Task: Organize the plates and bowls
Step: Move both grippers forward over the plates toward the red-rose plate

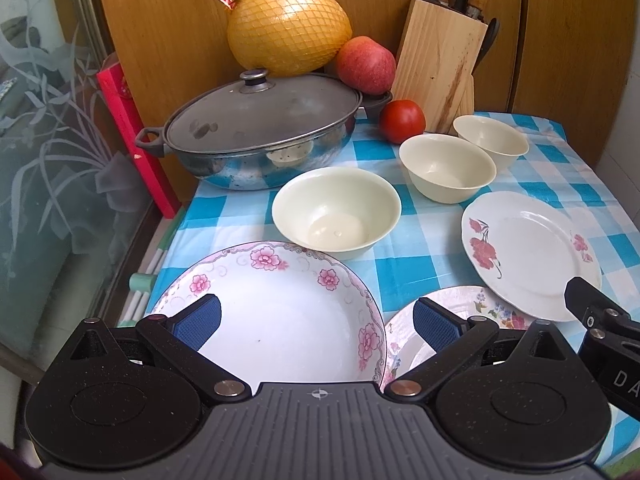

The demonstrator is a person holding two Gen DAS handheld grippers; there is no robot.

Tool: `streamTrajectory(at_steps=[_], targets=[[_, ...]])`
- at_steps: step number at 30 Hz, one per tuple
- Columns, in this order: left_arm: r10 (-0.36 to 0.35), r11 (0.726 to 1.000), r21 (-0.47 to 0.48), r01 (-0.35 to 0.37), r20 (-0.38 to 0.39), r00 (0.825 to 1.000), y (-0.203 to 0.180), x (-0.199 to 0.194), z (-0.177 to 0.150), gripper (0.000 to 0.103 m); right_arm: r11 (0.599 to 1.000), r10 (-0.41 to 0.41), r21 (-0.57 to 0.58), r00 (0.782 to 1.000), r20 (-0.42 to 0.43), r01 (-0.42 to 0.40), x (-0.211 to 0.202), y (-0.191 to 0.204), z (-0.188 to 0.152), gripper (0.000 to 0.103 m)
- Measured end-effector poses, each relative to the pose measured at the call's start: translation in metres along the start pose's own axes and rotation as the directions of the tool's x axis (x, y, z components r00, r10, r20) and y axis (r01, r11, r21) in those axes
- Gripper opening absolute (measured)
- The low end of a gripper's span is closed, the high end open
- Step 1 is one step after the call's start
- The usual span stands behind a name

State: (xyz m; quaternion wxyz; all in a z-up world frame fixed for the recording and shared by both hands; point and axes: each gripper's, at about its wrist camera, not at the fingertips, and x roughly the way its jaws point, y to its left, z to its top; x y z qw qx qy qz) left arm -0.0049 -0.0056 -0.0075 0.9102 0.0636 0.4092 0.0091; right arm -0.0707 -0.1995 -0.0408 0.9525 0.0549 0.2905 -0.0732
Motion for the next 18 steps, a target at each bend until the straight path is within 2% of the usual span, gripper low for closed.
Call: streamTrajectory(at_steps=[12,18], targets=[[-0.004,1.0,0.028,0.004,0.004,1.0,-0.003,-0.008,-0.012,0.103,1.0,0.023,-0.021,0.999,-0.034,-0.023,-0.008,0.004,-0.014,0.102],[0.02,0.998,0.055,-0.021,0.027,0.999,-0.006,-0.016,-0.022,0.103,0.999,0.026,-0.036,0.999,-0.043,-0.027,-0.014,0.005,-0.022,0.102]])
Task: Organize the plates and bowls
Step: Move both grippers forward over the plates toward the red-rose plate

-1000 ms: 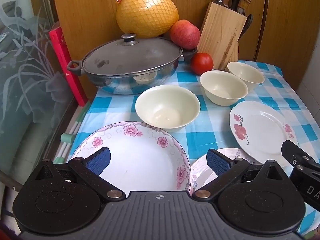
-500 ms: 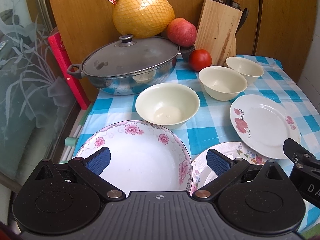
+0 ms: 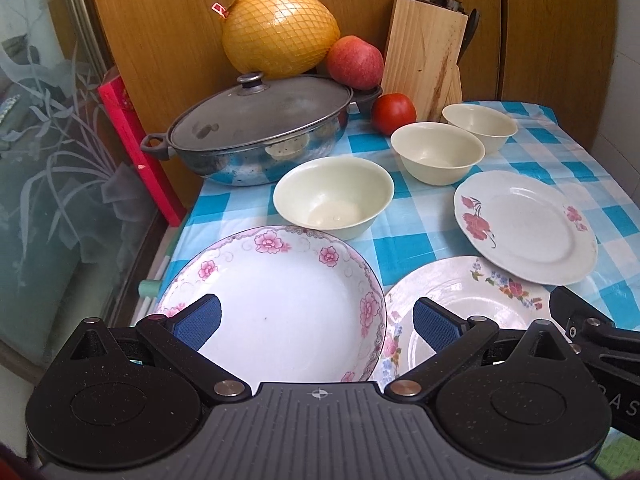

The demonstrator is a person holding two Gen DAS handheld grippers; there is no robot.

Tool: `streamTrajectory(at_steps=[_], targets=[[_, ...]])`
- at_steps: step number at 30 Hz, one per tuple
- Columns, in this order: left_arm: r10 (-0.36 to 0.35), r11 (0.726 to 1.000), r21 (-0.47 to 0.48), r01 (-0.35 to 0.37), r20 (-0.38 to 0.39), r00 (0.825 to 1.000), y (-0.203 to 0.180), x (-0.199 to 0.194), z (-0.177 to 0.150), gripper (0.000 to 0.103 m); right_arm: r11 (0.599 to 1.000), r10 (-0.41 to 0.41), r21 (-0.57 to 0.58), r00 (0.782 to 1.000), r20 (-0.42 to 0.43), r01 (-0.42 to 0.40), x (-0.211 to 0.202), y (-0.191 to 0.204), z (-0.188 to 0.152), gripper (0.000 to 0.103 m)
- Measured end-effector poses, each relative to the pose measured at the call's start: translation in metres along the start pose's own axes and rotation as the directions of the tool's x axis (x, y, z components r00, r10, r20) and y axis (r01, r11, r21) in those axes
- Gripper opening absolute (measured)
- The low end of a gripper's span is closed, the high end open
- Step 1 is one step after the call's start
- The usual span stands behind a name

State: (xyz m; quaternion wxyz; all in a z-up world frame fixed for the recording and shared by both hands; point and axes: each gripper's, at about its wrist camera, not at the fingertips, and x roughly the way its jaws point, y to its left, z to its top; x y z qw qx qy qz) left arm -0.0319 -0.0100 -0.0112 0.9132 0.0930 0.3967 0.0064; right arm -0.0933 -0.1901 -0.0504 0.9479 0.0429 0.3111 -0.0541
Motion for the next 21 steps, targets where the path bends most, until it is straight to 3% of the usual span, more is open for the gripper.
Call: streamTrajectory(at_steps=[21], targets=[[-0.009,1.0,0.028,0.009,-0.014,1.0,0.002,-0.008,-0.023,0.103,1.0,-0.008,-0.006,0.999,-0.046,0.008,-0.002,-0.005,-0.017,0.102]])
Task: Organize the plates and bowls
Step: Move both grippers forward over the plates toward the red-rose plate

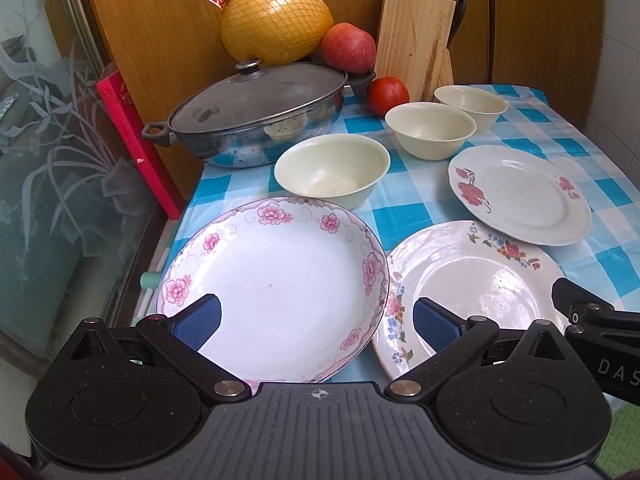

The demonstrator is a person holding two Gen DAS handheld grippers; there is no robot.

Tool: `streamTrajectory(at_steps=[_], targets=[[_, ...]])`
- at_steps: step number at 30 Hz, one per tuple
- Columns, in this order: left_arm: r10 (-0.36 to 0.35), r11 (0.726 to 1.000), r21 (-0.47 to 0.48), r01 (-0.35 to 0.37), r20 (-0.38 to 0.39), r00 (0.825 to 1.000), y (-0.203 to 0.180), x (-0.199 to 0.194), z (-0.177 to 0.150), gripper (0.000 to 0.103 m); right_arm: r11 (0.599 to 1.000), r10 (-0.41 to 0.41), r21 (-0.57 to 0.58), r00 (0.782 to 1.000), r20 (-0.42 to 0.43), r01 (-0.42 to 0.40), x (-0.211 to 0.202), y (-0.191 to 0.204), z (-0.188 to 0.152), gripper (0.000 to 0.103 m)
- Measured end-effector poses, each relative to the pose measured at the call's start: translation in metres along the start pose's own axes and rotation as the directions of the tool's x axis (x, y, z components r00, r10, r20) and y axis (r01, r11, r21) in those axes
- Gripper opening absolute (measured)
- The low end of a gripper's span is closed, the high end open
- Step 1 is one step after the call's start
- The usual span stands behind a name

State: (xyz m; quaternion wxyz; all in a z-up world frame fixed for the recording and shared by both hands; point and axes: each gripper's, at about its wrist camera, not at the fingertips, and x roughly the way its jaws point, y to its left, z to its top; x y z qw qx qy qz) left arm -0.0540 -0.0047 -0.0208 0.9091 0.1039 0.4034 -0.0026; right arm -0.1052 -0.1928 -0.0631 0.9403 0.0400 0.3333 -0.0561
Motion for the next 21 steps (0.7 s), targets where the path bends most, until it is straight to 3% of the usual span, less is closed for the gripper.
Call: streamTrajectory(at_steps=[21], targets=[[-0.011,1.0,0.013,0.011,-0.022,1.0,-0.0036,0.0024,-0.0029,0.103,1.0,0.008,0.012,1.0,-0.014,-0.008,0.0028,-0.0028,-0.0012,0.102]])
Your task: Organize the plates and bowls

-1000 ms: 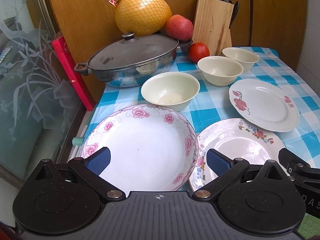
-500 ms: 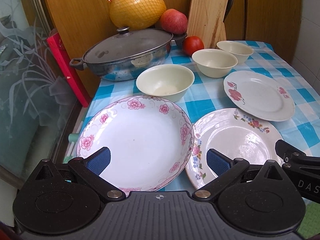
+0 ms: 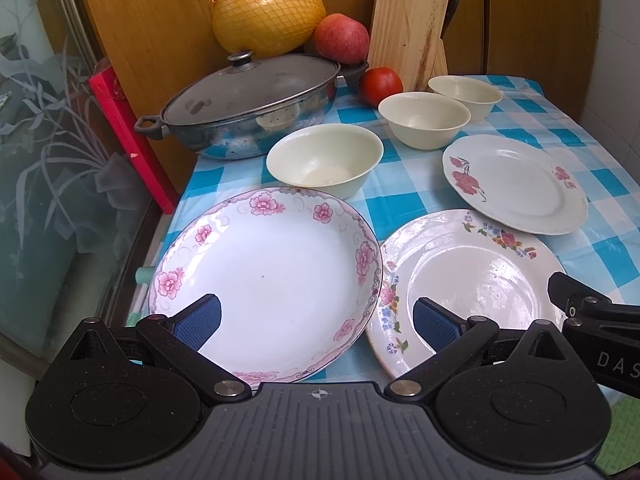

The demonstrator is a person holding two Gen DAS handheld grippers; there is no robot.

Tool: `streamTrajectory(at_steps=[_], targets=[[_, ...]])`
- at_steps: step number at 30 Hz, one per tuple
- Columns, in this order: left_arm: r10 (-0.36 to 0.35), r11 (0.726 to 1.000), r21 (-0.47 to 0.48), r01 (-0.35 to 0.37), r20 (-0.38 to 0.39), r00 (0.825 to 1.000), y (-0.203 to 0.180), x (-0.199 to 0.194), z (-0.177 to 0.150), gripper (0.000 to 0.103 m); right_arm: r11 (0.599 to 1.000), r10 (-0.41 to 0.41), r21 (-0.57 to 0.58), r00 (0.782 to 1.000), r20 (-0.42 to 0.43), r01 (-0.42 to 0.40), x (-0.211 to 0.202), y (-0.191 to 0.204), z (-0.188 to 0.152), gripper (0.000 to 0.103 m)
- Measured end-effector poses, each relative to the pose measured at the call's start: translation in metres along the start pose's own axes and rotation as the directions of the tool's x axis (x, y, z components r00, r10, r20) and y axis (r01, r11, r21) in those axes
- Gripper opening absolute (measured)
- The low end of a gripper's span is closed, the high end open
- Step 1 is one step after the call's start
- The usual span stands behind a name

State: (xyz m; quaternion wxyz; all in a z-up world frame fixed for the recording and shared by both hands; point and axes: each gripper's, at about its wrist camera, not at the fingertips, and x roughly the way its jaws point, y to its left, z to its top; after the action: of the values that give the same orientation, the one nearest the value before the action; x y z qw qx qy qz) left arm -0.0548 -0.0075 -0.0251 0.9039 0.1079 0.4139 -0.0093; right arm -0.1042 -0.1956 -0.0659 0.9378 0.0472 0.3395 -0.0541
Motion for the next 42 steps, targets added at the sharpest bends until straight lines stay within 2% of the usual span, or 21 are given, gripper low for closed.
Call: streamTrajectory(at_steps=[10,18,22,25,31,35,37,39,42], targets=[[-0.041,0.999,0.009,0.041,-0.016,0.999,-0.003,-0.002,-0.004,0.103,1.0,0.003,0.017,1.0,-0.007,-0.003,0.003,-0.007,0.003,0.102],[-0.141,0.99,0.017,0.142,-0.036,0.989,-0.009,-0.004,-0.009,0.103,0.999,0.009,0.036,0.999,-0.049,-0.007,0.012,-0.022,0.008,0.102],[-0.189,0.981,0.033,0.192,-0.067,0.98,-0.016,0.0,-0.012,0.103,1.0,0.006,0.007,0.997,-0.073,-0.005,0.019,-0.024,0.009,0.102],[-0.226,0.973,0.021,0.23,-0.112,0.968,-0.018,0.008,-0.012,0.103,0.998,0.06,0.038,0.991,-0.117,-0.056,0.026,-0.029,0.009,0.101],[-0.227,0.973,0.02,0.231,-0.108,0.968,-0.021,0.011,-0.011,0.103,0.99,0.122,0.099,0.975,-0.188,-0.105,0.042,-0.041,0.012,0.1],[-0.312,0.949,0.024,0.315,-0.1,0.945,-0.024,0.005,-0.01,0.103,0.97,0.214,0.173,0.945,-0.249,-0.174,0.055,-0.049,0.016,0.097],[-0.373,0.926,-0.002,0.376,-0.143,0.917,-0.025,0.01,-0.011,0.103,0.962,0.243,0.191,0.93,-0.276,-0.195,0.061,-0.05,0.018,0.095],[-0.442,0.896,-0.046,0.442,-0.182,0.878,-0.025,0.017,-0.013,0.103,0.953,0.277,0.198,0.92,-0.279,-0.227,0.065,-0.051,0.022,0.094],[-0.38,0.924,-0.048,0.378,-0.189,0.905,-0.028,0.024,-0.01,0.103,0.951,0.293,0.186,0.91,-0.293,-0.246,0.074,-0.048,0.027,0.093]])
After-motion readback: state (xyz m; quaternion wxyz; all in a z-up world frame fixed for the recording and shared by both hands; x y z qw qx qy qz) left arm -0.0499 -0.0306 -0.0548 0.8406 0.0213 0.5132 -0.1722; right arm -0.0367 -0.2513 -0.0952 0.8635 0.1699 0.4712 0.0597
